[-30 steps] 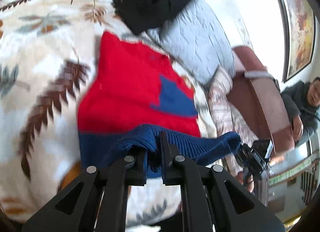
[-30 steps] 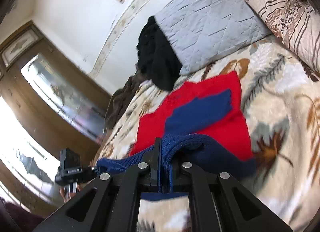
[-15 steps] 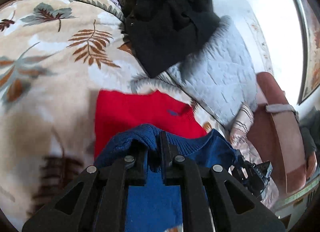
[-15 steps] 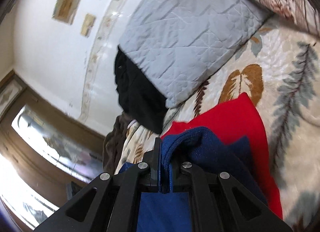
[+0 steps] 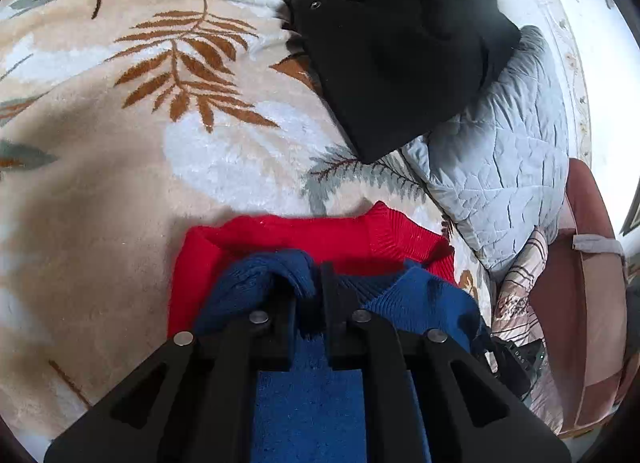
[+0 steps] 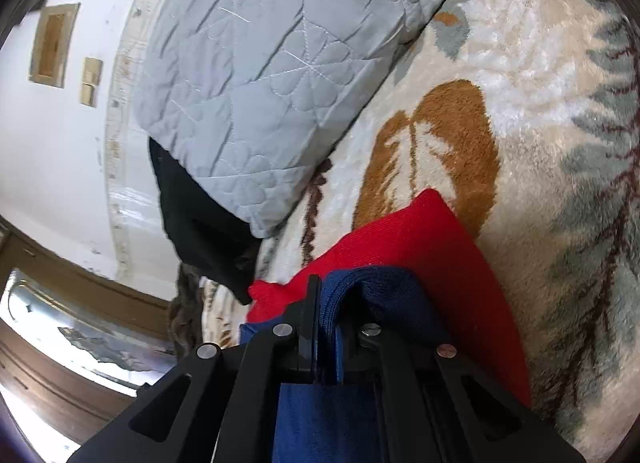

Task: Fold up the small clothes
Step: 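Lift the blue hem with both grippers and fold it over the red chest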

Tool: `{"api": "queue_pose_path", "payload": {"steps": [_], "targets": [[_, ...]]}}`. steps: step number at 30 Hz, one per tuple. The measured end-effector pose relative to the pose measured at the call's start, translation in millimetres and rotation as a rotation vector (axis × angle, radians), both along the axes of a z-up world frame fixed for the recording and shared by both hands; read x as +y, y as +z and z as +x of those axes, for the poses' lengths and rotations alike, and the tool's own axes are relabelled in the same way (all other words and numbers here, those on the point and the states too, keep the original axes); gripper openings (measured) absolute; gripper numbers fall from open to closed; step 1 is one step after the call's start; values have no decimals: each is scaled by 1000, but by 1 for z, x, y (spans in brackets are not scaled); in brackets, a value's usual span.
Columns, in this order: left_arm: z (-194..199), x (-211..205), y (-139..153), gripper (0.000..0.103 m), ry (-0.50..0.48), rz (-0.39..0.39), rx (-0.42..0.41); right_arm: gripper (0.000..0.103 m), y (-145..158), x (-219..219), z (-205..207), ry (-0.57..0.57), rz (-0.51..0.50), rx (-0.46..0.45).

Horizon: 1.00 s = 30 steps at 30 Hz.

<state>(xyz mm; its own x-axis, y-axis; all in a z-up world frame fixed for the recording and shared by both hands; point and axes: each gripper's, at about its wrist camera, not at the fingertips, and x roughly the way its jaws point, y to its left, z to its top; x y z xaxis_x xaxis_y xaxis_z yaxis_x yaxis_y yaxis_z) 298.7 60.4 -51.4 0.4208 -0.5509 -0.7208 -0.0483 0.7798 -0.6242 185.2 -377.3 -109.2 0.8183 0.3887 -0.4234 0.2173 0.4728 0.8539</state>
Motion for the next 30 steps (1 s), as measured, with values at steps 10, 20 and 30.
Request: {"api": "queue_pose_path", "payload": {"steps": [10, 20, 30], "targets": [[-45, 43, 40, 34, 71, -104, -43, 39, 48, -34, -92, -185, 10, -111], [-78, 47, 8, 45, 83, -54, 24, 39, 47, 3, -73, -80, -199, -34], [-66, 22, -4, 47, 37, 93, 1, 39, 24, 19, -36, 25, -435, 144]]}}
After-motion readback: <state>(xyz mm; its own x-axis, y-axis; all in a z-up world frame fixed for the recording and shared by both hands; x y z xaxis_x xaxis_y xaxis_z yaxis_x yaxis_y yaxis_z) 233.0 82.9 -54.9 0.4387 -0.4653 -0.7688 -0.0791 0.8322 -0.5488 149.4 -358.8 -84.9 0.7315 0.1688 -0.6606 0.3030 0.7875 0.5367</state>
